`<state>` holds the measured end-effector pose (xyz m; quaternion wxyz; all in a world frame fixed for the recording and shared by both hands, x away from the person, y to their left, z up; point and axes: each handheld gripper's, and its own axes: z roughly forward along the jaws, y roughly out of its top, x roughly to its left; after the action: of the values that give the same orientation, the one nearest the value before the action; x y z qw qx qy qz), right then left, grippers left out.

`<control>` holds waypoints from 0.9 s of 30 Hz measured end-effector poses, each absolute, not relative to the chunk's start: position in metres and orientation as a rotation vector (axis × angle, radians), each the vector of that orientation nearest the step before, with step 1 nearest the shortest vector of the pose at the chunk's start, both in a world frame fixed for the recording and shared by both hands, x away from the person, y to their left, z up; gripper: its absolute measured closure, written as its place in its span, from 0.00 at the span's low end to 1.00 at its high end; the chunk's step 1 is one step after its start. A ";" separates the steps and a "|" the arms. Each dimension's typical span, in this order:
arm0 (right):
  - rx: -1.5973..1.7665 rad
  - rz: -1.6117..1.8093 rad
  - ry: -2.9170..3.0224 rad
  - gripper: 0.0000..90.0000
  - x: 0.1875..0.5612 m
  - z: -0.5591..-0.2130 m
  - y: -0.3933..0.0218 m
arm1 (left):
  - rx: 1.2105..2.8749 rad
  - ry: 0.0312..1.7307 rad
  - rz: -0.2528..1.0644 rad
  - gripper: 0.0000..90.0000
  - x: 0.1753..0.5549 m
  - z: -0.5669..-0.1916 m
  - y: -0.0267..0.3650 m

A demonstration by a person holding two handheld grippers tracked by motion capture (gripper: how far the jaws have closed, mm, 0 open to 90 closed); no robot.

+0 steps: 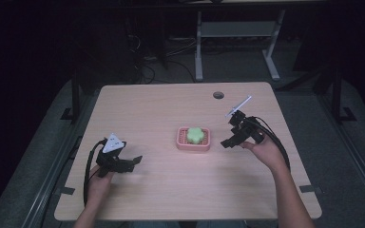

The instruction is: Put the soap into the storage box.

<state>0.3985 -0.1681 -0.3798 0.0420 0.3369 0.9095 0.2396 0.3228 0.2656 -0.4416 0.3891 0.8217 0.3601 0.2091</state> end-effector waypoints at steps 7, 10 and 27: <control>1.033 0.751 2.770 0.28 0.391 -0.381 -0.175 | 2.091 0.915 0.532 0.16 0.323 -0.442 0.266; 1.045 0.755 2.767 0.28 0.389 -0.383 -0.179 | 2.095 0.915 0.532 0.16 0.323 -0.442 0.266; 1.084 0.775 2.744 0.28 0.374 -0.391 -0.197 | 2.099 0.915 0.531 0.16 0.323 -0.442 0.265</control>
<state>0.3738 -0.1974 -0.3905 0.0458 0.3550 0.8986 0.2538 0.3228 0.2652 -0.4416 0.3854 0.8240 0.3593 0.2083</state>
